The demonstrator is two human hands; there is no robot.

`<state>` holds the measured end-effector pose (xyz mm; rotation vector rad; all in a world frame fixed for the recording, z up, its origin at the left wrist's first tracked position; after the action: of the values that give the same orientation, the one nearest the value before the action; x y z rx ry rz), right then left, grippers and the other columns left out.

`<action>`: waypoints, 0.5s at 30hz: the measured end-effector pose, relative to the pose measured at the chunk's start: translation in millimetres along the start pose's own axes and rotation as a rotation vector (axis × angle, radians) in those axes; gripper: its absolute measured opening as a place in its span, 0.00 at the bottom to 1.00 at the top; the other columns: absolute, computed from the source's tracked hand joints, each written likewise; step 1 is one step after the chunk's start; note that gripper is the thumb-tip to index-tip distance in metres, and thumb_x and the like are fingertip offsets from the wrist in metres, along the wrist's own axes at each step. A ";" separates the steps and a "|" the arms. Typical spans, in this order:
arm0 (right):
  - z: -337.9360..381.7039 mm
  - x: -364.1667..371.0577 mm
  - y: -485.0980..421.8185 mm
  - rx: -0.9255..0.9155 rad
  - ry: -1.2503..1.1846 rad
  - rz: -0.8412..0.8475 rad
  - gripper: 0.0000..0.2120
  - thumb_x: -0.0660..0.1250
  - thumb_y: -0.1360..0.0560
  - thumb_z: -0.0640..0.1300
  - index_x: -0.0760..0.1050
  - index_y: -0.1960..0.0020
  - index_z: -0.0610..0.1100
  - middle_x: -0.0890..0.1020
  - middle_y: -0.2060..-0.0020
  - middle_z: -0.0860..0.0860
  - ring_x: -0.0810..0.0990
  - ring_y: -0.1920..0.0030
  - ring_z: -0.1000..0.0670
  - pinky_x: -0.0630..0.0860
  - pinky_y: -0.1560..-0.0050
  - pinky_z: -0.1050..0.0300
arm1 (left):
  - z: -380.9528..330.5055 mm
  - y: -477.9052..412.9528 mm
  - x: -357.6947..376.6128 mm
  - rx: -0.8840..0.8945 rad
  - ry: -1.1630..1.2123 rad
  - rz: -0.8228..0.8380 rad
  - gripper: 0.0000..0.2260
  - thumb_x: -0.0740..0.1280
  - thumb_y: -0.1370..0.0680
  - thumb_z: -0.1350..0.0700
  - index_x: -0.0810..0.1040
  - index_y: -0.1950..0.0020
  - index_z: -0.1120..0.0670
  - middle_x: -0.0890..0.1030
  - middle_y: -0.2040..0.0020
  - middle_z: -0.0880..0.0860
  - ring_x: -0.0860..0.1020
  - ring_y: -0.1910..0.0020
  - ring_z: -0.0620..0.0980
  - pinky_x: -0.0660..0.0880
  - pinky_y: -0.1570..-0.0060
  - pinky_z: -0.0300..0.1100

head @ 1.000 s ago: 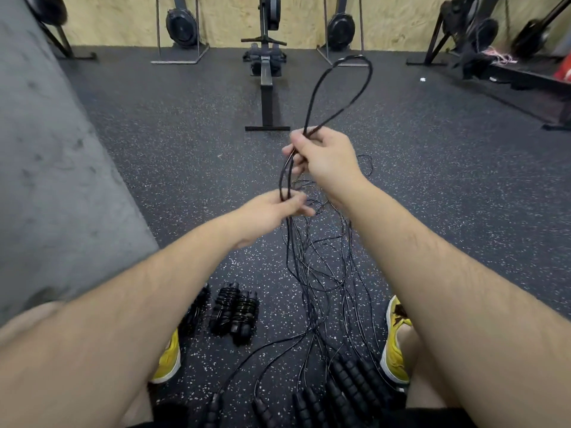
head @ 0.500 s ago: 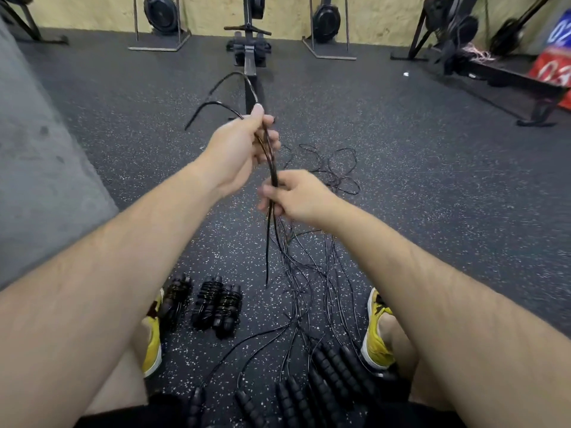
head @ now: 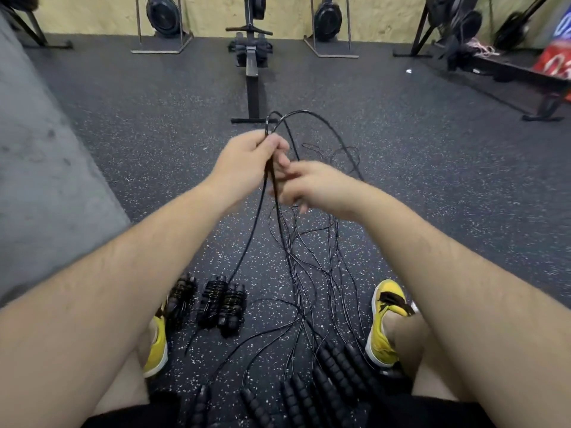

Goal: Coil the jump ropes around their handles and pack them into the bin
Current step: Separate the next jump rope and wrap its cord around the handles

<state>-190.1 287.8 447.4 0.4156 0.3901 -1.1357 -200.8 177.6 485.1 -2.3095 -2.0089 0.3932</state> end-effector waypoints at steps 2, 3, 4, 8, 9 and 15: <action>-9.8 30.4 8.7 0.002 0.139 0.158 0.13 0.71 0.26 0.43 0.77 0.42 0.47 0.85 0.48 0.50 0.81 0.57 0.54 0.78 0.61 0.58 | -6.2 -6.0 0.5 0.021 0.041 0.013 0.11 0.57 0.14 0.59 0.77 0.51 0.58 0.80 0.66 0.51 0.83 0.63 0.52 0.82 0.57 0.46; -9.4 37.0 9.5 -0.012 0.138 0.149 0.06 0.69 0.23 0.44 0.77 0.46 0.47 0.86 0.50 0.49 0.80 0.62 0.56 0.78 0.62 0.58 | -8.9 -7.1 0.9 0.030 0.046 0.016 0.11 0.57 0.14 0.59 0.77 0.50 0.58 0.80 0.65 0.52 0.84 0.62 0.51 0.82 0.58 0.44; -7.2 37.6 7.9 -0.025 0.104 0.107 0.02 0.66 0.20 0.43 0.77 0.50 0.45 0.86 0.54 0.48 0.78 0.66 0.58 0.77 0.64 0.58 | -10.6 -8.0 0.2 0.037 0.060 0.015 0.11 0.57 0.14 0.58 0.77 0.49 0.59 0.82 0.64 0.53 0.84 0.60 0.51 0.82 0.56 0.44; 13.0 15.0 1.5 -0.088 -0.028 -0.073 0.08 0.61 0.18 0.40 0.79 0.49 0.41 0.87 0.60 0.47 0.74 0.72 0.56 0.74 0.69 0.58 | 4.7 -3.9 -0.4 -0.019 0.054 0.109 0.15 0.58 0.14 0.52 0.78 0.41 0.62 0.83 0.49 0.64 0.81 0.58 0.60 0.80 0.62 0.49; 18.5 11.9 1.8 -0.102 -0.030 -0.077 0.09 0.61 0.18 0.40 0.79 0.47 0.40 0.86 0.60 0.46 0.74 0.71 0.55 0.74 0.69 0.59 | 10.5 1.2 2.9 -0.030 0.044 0.154 0.16 0.59 0.14 0.52 0.77 0.40 0.64 0.82 0.51 0.66 0.79 0.62 0.62 0.76 0.69 0.47; 23.7 40.3 6.9 -0.036 -0.117 0.201 0.07 0.60 0.20 0.34 0.75 0.46 0.37 0.84 0.55 0.42 0.77 0.66 0.52 0.78 0.65 0.58 | 21.2 4.5 -23.0 -0.091 0.179 -0.021 0.10 0.59 0.14 0.53 0.76 0.50 0.56 0.86 0.53 0.54 0.84 0.56 0.52 0.79 0.51 0.51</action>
<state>-166.7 246.7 448.5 0.3472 0.2594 -0.9507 -204.0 151.8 467.2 -2.2801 -2.0011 0.0912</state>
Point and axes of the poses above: each hand's wrist, its own y-axis away from the middle knuckle, its own x-axis out of the palm, z = x × y, the point moved 9 cm from there along -y, towards the middle knuckle
